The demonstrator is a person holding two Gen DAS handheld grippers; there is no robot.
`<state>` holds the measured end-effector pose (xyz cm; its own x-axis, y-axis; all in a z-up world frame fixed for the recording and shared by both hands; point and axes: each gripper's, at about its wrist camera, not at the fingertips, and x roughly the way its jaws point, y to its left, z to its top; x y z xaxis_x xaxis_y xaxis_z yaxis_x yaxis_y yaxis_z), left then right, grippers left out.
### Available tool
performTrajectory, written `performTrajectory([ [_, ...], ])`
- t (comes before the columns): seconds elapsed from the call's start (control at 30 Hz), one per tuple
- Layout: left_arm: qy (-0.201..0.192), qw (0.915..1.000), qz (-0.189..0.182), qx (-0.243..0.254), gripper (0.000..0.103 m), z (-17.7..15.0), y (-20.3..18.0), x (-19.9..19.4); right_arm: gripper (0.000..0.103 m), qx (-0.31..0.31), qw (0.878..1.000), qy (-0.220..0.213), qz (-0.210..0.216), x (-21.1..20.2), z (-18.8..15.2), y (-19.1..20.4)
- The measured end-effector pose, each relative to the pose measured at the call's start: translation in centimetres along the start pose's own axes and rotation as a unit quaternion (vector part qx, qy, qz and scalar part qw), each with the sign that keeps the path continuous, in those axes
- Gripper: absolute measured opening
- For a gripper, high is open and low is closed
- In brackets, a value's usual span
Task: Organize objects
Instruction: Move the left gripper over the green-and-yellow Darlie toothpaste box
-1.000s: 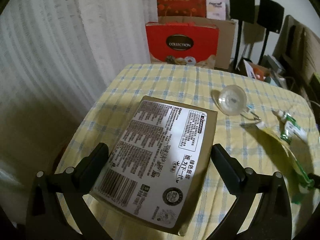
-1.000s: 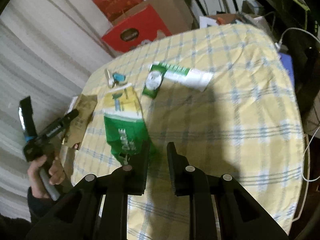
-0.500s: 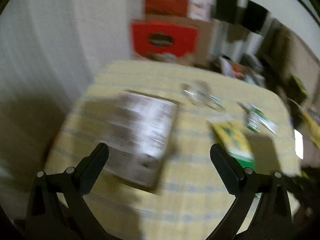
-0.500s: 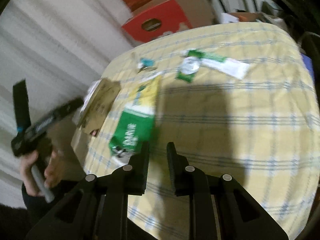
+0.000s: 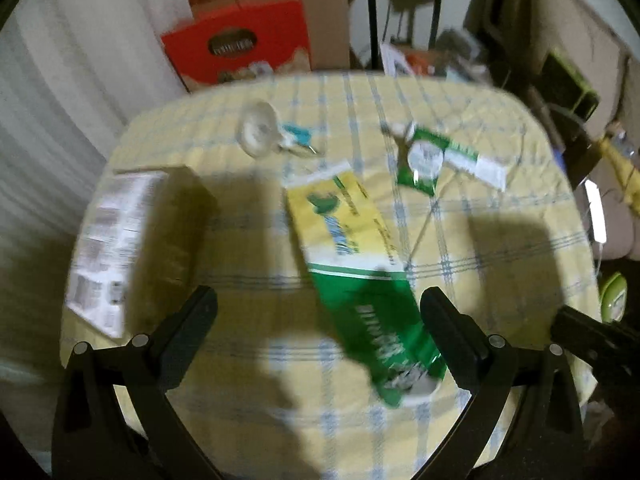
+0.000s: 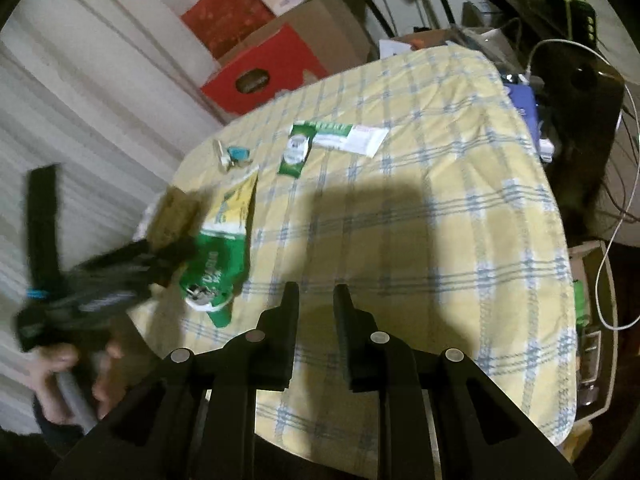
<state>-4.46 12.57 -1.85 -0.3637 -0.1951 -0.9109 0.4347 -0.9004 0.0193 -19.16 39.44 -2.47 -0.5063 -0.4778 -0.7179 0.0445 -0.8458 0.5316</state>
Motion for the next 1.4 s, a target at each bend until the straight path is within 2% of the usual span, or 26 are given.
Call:
performTrajectory([
  [0.03,0.015,0.9999,-0.002,-0.003,0.101,0.1,-0.5,0.8,0.019,0.000,1.000,-0.002,-0.001,-0.2,0.0,0.0],
  [0.1,0.044,0.9984,-0.033,-0.010,0.101,-0.2,-1.2,2.1,0.032,0.000,1.000,-0.007,-0.005,-0.6,0.1,0.0],
  [0.13,0.050,0.9977,-0.043,-0.013,0.101,-0.4,-1.4,2.3,0.035,-0.001,1.000,-0.009,-0.010,-0.7,0.1,0.0],
  [0.23,0.052,0.9982,-0.025,-0.017,0.102,-0.9,-2.0,2.8,0.036,-0.010,1.000,-0.006,-0.015,-1.1,-0.4,0.0],
  [0.4,0.054,0.9972,-0.032,-0.040,0.102,-0.5,-1.9,3.2,0.041,-0.011,0.999,-0.009,-0.047,-1.4,-0.8,-1.1],
  [0.6,0.064,0.9961,-0.039,-0.047,0.103,0.4,-2.3,3.7,0.046,-0.002,0.999,-0.013,-0.051,-2.0,-0.7,-2.3],
  [0.87,0.049,0.9978,-0.030,-0.032,0.103,0.7,-3.6,3.7,0.047,0.012,0.999,-0.006,-0.038,-1.9,-1.0,-3.4],
  [1.1,0.012,0.9990,-0.036,-0.021,0.103,0.0,-3.7,3.5,0.047,0.020,0.999,-0.010,-0.036,-2.4,-1.1,-4.0],
  [1.4,0.000,0.9991,-0.041,-0.011,0.103,-0.6,-3.5,3.3,0.047,0.016,0.999,-0.010,-0.043,-2.4,-1.1,-3.7],
])
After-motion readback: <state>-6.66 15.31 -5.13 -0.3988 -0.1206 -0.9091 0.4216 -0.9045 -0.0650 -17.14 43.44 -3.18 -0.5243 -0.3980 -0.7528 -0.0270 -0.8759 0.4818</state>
